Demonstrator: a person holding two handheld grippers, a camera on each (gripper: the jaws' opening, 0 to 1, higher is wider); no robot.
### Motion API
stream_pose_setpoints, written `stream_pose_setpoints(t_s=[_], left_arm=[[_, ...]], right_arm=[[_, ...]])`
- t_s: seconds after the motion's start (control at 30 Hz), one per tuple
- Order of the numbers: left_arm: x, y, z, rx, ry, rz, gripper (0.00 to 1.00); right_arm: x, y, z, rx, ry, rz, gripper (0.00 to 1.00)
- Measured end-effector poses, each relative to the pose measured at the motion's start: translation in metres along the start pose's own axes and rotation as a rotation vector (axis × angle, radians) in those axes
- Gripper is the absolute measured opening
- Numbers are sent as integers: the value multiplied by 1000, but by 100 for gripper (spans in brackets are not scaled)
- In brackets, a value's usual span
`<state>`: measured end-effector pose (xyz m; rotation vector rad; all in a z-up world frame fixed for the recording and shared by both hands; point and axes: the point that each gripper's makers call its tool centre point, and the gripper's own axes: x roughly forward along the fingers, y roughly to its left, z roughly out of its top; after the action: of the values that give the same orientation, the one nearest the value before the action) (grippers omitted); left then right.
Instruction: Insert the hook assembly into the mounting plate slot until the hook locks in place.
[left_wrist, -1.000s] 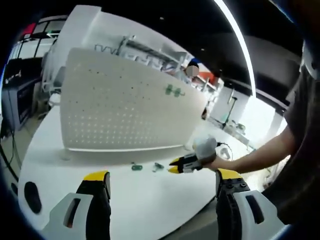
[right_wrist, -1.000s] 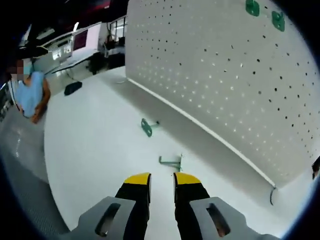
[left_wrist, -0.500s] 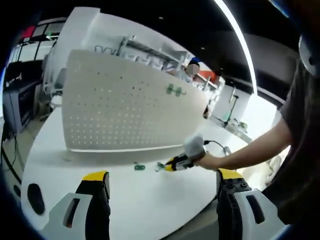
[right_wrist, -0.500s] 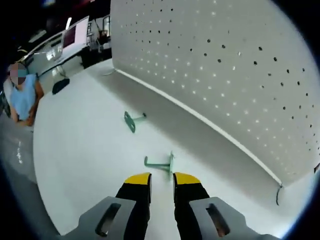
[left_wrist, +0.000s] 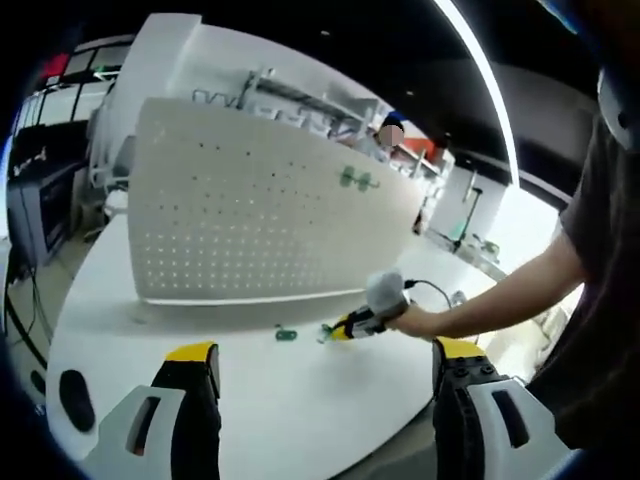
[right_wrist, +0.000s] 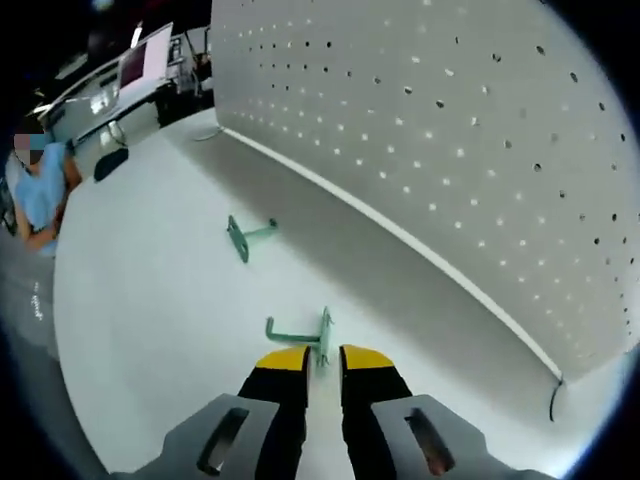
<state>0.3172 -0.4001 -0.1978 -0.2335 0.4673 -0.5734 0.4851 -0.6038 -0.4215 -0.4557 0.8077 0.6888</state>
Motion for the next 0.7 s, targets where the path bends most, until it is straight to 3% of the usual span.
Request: stream_pose_setpoints(t_s=[0.23,0.47,0.7], left_arm=[[2,0,-3,0,11,-6,89],[3,0,-2,0,5,-8,88],[2,1,-3,3,7,-8,88]], right_arm=[[2,-4,2,33,-12,-2,0],[-4,-3,2,185,-38,14,0],[-26,4,18,181,-91,23,0]])
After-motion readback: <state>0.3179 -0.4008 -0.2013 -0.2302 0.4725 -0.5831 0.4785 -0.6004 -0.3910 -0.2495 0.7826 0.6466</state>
